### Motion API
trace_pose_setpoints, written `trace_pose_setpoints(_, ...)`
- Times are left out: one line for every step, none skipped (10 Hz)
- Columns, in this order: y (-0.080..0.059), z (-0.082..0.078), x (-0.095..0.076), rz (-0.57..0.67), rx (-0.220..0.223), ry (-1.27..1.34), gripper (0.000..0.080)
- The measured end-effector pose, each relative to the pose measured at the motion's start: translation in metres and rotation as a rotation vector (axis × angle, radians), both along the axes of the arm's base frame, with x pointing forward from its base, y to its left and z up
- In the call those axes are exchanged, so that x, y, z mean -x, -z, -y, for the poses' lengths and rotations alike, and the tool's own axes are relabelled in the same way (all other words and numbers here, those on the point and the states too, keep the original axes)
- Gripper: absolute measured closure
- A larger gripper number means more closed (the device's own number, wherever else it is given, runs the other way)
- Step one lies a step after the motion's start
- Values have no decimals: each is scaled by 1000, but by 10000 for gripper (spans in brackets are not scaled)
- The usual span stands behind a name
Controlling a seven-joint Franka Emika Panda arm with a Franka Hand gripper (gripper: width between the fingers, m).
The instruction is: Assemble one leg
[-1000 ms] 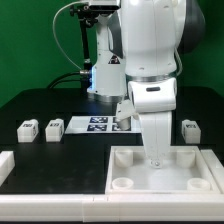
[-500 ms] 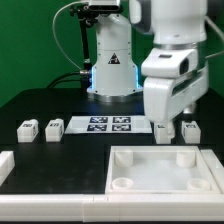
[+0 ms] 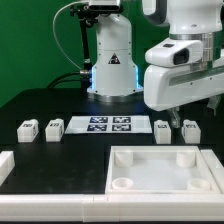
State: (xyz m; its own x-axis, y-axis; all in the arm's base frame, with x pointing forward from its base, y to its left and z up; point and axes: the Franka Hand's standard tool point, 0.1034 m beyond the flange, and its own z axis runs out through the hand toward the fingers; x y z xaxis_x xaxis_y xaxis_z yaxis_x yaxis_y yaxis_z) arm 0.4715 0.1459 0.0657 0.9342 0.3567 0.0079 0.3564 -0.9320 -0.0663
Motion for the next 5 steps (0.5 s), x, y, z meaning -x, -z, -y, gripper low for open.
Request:
trace_pose_setpoints(6,-5,11,-26,8,97,151)
trace_pose_setpoints(11,-7,19,-48,10,220,151)
trace_pose_setpoints(18,-8,26,-63,8,303,151)
trace_pose_setpoints(23,-8,26,-39,-13,351,151)
trace_pose_setpoints(23,-6,31,-86,8,323,151)
